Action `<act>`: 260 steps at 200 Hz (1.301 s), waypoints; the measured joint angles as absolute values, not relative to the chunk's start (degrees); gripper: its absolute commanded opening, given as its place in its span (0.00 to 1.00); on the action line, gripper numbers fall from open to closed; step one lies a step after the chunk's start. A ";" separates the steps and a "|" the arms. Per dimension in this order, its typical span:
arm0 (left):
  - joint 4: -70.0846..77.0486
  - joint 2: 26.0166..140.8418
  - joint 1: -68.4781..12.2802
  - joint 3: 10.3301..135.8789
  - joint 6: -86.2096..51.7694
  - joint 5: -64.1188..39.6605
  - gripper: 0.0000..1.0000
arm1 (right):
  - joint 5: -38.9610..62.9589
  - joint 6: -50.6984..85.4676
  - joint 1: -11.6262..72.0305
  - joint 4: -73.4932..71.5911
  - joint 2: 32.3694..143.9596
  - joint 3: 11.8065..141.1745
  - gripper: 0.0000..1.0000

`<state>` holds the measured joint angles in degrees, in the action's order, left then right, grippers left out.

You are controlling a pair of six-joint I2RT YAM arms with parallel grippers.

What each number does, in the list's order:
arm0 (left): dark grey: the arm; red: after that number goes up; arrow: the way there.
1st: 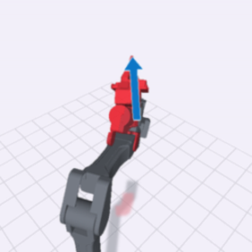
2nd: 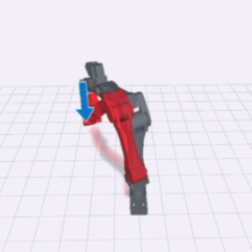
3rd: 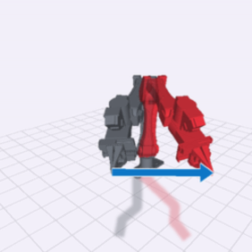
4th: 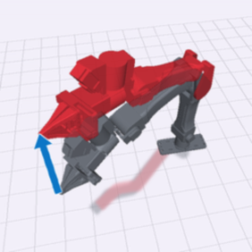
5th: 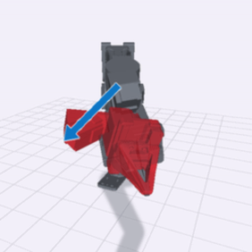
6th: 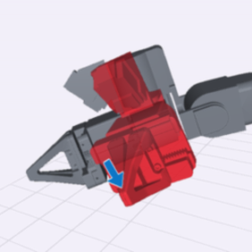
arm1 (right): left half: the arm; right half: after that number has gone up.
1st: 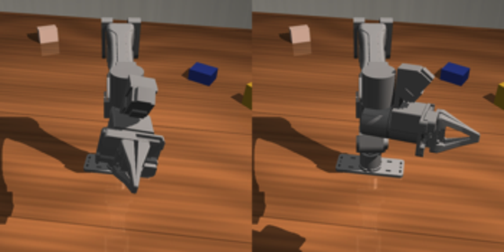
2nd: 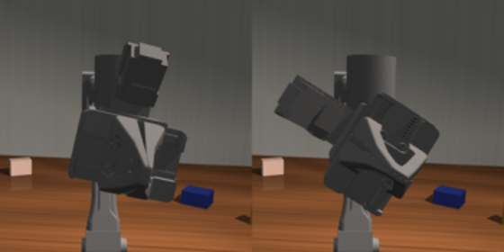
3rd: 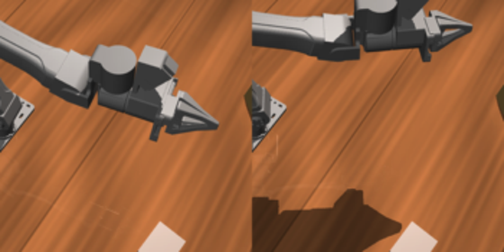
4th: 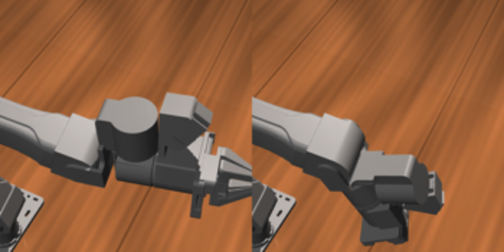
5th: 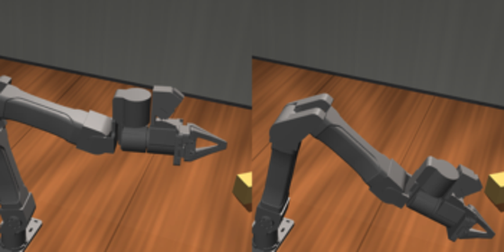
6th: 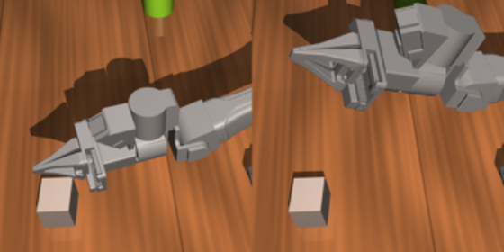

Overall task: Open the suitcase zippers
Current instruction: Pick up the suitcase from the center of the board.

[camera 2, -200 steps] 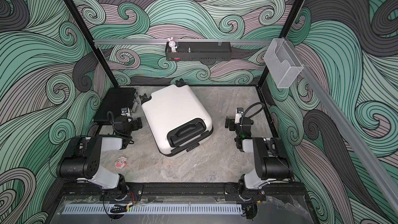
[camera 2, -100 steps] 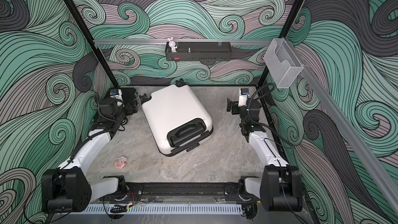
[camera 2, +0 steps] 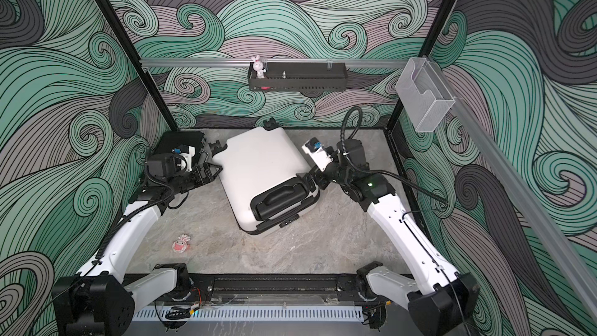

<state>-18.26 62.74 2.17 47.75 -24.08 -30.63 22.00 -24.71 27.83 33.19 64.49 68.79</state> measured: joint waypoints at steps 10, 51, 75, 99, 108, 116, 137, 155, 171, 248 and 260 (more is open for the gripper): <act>-19.88 62.46 2.17 47.75 -24.25 -31.92 0.88 | 22.87 -29.10 31.16 38.41 63.99 71.35 0.97; -24.21 60.47 2.17 47.51 -24.25 -34.13 0.88 | 24.12 -46.26 42.37 58.35 63.90 75.99 0.82; -24.97 59.31 2.17 46.50 -24.60 -34.59 0.88 | 23.51 -52.23 45.30 66.83 67.92 78.56 0.77; -26.11 58.50 2.17 45.32 -24.88 -34.85 0.88 | 22.65 -56.27 46.41 70.65 73.76 81.38 0.76; -26.46 57.95 2.15 44.93 -24.95 -34.85 0.88 | 22.57 -57.43 46.57 71.42 75.64 82.24 0.75; -26.76 57.36 2.15 44.53 -24.99 -34.83 0.88 | 22.46 -58.35 46.76 71.90 77.34 83.09 0.74; -27.40 55.37 2.15 43.62 -25.08 -34.74 0.88 | 21.89 -60.10 47.55 72.14 81.19 85.71 0.74; -27.73 54.00 2.15 43.18 -25.10 -34.63 0.88 | 20.69 -61.14 48.51 72.03 83.81 87.66 0.74; -27.88 52.95 2.15 42.72 -25.17 -34.50 0.88 | 19.20 -61.98 49.54 71.64 86.15 89.30 0.73; -27.88 51.00 2.17 40.69 -26.33 -33.87 0.87 | 14.37 -65.36 51.81 70.43 93.03 94.13 0.71; -27.88 51.00 2.17 40.60 -26.33 -33.82 0.87 | 13.85 -65.60 51.86 70.43 94.02 94.30 0.70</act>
<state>-27.88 51.00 2.17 40.60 -26.33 -33.82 13.85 -65.60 51.86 70.43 94.02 94.30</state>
